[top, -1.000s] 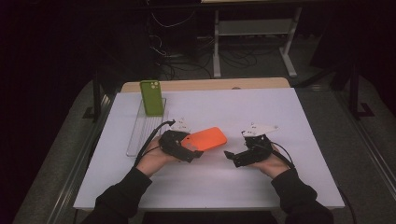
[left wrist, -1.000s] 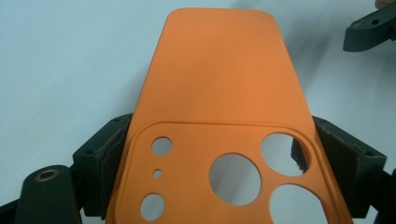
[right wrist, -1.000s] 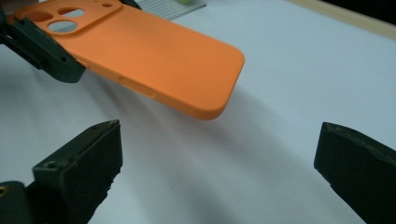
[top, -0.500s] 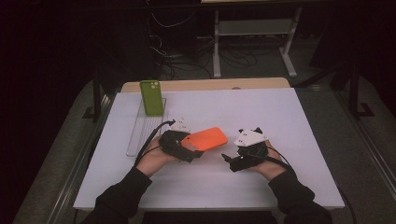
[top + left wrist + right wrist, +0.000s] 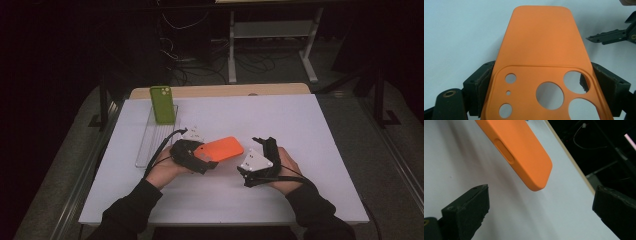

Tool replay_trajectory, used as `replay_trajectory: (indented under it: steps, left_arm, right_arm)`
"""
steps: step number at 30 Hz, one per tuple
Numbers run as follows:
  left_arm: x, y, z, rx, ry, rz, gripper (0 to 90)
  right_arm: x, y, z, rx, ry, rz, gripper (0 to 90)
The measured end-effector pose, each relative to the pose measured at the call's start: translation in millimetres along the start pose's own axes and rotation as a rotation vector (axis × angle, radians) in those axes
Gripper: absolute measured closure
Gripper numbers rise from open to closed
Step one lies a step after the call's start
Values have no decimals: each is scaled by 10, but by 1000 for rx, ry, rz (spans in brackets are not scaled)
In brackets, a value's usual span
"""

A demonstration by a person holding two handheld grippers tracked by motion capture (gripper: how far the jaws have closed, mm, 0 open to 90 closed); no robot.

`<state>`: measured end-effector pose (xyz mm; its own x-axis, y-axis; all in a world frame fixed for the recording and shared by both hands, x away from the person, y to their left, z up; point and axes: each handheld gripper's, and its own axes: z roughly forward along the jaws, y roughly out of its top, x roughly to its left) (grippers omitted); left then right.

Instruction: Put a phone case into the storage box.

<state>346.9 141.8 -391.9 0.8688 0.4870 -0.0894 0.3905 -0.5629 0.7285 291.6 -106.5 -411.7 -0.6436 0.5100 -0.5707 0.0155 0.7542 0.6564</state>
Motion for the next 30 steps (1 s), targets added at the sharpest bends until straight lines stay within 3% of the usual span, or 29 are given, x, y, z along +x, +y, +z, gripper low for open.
replay_trajectory:
  steps: [5, 9, 10, 13, 17, 19, 24, 30]
  left_arm:
    - [4, 6, -9, -4, 9, 12, 151]
    - [-22, 4, 0, -18, 4, -21, 151]
    - [-10, 6, 0, -18, 5, -6, 151]
    - [-24, 2, -1, -21, -4, -34, 151]
    - [0, 5, -19, -6, -1, -9, 151]
    - [-8, 5, -14, -16, -5, -23, 151]
    - [-27, 13, 4, -25, -14, -36, 151]
    - [-47, 20, 16, -8, -19, -14, 151]
  right_arm:
    - [71, 22, 11, -2, -42, -71, 2]
    - [118, 31, 16, -4, -81, -125, 2]
    - [128, 34, 16, -2, -90, -144, 2]
    - [144, 40, 31, -2, -109, -210, 2]
    - [185, 39, 50, 6, -144, -301, 2]
    - [200, 49, 56, 3, -168, -344, 2]
    - [277, 88, 78, -19, -200, -373, 2]
    - [352, 137, 110, -30, -225, -420, 46]
